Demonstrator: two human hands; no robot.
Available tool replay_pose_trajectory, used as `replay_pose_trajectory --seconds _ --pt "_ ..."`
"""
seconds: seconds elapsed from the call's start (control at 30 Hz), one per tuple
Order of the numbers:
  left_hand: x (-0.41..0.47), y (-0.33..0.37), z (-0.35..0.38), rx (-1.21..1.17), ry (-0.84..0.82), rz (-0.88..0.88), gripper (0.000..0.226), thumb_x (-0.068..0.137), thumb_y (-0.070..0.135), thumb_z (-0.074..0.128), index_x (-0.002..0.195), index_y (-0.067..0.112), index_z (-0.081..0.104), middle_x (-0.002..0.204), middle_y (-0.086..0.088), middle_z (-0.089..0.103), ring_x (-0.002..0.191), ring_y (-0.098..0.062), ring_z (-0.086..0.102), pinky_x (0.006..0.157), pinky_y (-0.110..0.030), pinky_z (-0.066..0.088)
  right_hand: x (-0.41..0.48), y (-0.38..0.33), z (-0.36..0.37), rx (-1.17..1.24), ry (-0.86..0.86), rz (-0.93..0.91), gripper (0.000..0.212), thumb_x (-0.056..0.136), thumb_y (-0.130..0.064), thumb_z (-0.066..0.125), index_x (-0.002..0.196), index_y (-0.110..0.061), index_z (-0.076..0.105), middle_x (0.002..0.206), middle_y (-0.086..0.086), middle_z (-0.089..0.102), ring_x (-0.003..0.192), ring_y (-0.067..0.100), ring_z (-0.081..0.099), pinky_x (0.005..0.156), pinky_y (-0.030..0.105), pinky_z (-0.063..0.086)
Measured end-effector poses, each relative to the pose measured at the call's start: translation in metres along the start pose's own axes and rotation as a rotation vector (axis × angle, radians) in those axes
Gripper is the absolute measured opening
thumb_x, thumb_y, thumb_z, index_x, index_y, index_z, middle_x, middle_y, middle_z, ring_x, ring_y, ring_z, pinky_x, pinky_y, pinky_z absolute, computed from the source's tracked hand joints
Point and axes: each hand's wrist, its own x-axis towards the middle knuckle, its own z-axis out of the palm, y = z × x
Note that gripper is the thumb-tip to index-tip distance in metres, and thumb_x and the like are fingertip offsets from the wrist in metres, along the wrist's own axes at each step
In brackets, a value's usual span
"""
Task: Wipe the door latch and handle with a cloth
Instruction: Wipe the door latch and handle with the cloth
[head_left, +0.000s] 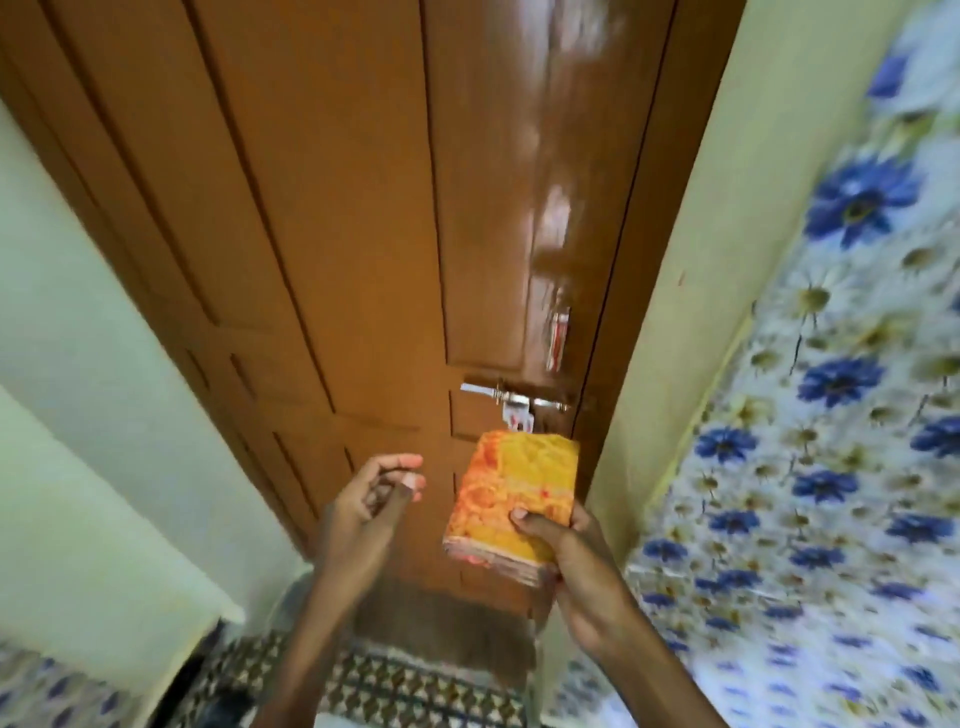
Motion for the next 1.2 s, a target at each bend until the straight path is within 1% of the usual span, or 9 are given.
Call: replay_pose_trajectory --seconds 0.1,0.23,0.33,0.43,0.53,0.63,0.77,0.93,1.2 --pt "0.046 0.007 -0.003 0.024 -0.045 0.074 0.016 0.093 0.035 0.072 0.098 0.050 0.069 0.094 0.010 0.075 0.091 -0.013 0.072 0.083 -0.029 0.055 0.021 -0.019 0.014 0.068 0.114 -0.080 0.030 0.084 -0.009 0.070 0.112 -0.019 0.064 0.102 0.005 0.076 0.095 0.028 0.072 0.086 0.050 0.056" --pt "0.117 0.023 0.003 0.072 -0.090 0.244 0.007 0.092 0.032 0.070 0.095 0.039 0.070 0.093 0.015 0.072 0.087 0.002 0.067 0.074 -0.012 0.049 0.043 -0.040 0.029 0.032 0.314 -0.218 0.037 0.093 -0.019 0.061 0.127 -0.031 0.053 0.116 -0.004 0.063 0.100 0.018 0.062 0.077 0.032 0.054" --pt "0.169 0.033 0.016 0.261 -0.099 0.486 0.029 0.096 0.004 0.067 0.103 0.032 0.066 0.102 0.015 0.065 0.097 0.007 0.059 0.080 -0.002 0.040 0.072 -0.042 0.033 -0.187 0.532 -0.455 0.051 0.098 -0.024 0.053 0.145 -0.036 0.037 0.133 -0.008 0.053 0.121 0.020 0.053 0.097 0.035 0.044" --pt "0.220 0.032 0.025 0.488 -0.117 0.728 0.029 0.094 0.003 0.067 0.119 0.018 0.066 0.124 0.000 0.057 0.119 -0.017 0.052 0.097 -0.022 0.037 0.114 -0.045 0.039 -0.388 0.704 -0.647 0.051 0.099 -0.020 0.049 0.148 -0.031 0.037 0.144 -0.006 0.050 0.130 0.018 0.049 0.106 0.038 0.042" --pt "0.261 0.035 0.027 0.706 -0.079 0.942 0.041 0.096 0.021 0.059 0.136 0.015 0.059 0.148 -0.009 0.045 0.139 -0.031 0.039 0.111 -0.048 0.037 0.162 -0.062 0.049 -0.862 0.853 -0.744 0.072 0.092 -0.006 0.054 0.152 -0.034 0.027 0.163 -0.002 0.019 0.148 0.023 0.023 0.112 0.043 0.038" --pt "0.298 0.031 0.027 0.859 -0.035 1.098 0.058 0.092 0.041 0.058 0.146 0.020 0.052 0.160 -0.010 0.034 0.150 -0.033 0.026 0.117 -0.051 0.024 0.192 -0.053 0.063 -1.099 0.895 -0.657 0.099 0.080 0.013 0.056 0.151 -0.043 0.015 0.165 0.000 0.004 0.142 0.037 0.034 0.092 0.053 0.054" --pt "0.332 0.006 0.029 0.977 0.044 1.325 0.068 0.092 0.051 0.059 0.153 0.027 0.043 0.166 -0.004 0.023 0.155 -0.027 0.014 0.123 -0.045 0.010 0.201 -0.025 0.063 -1.064 0.972 -0.719 0.114 0.075 0.010 0.069 0.149 -0.052 0.008 0.162 -0.012 0.010 0.138 0.031 0.039 0.096 0.045 0.053" --pt "0.349 -0.010 0.039 0.956 0.219 1.492 0.065 0.095 0.051 0.058 0.153 0.026 0.044 0.163 -0.005 0.031 0.155 -0.025 0.013 0.125 -0.045 0.007 0.203 -0.026 0.075 -0.947 1.102 -0.674 0.076 0.085 -0.032 0.072 0.143 -0.041 0.022 0.150 0.006 0.044 0.127 0.028 0.050 0.098 0.047 0.052" --pt "0.355 -0.015 0.043 0.908 0.312 1.567 0.062 0.097 0.049 0.056 0.153 0.023 0.045 0.161 -0.007 0.035 0.149 -0.029 0.027 0.125 -0.046 0.009 0.211 -0.043 0.056 -1.244 1.031 -0.696 0.084 0.077 -0.033 0.077 0.145 -0.042 0.028 0.151 0.007 0.040 0.124 0.033 0.051 0.090 0.047 0.055"
